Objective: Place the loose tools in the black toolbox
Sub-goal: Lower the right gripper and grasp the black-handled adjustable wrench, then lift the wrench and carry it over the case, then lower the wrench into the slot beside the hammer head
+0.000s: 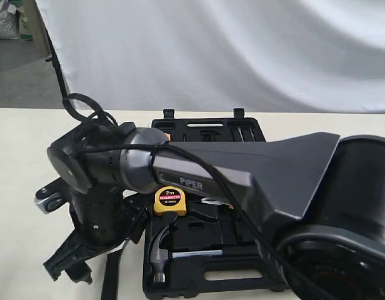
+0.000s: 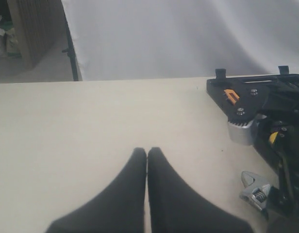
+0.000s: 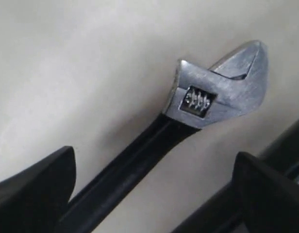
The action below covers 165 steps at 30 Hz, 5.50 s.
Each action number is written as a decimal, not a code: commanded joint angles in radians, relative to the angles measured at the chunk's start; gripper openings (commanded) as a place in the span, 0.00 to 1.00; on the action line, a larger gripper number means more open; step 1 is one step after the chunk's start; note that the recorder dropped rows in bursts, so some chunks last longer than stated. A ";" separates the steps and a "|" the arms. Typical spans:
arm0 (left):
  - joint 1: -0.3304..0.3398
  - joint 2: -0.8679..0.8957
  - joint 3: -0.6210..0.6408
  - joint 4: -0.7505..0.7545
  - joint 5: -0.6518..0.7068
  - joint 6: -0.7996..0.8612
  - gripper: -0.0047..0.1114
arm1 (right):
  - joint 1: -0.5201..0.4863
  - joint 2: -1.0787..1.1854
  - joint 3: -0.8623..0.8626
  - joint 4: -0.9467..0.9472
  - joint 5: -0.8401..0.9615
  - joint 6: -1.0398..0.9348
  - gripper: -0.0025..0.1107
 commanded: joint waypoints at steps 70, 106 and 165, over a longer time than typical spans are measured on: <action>0.004 -0.003 0.003 -0.003 0.001 -0.008 0.05 | -0.474 -0.352 0.554 0.070 -0.210 -1.146 0.02; 0.004 -0.003 0.003 -0.003 0.001 -0.008 0.05 | -0.409 -0.284 0.574 0.011 -0.278 -1.123 0.08; 0.004 -0.003 0.003 -0.002 0.001 -0.008 0.05 | -0.446 -0.467 0.810 0.050 -0.386 -0.719 0.03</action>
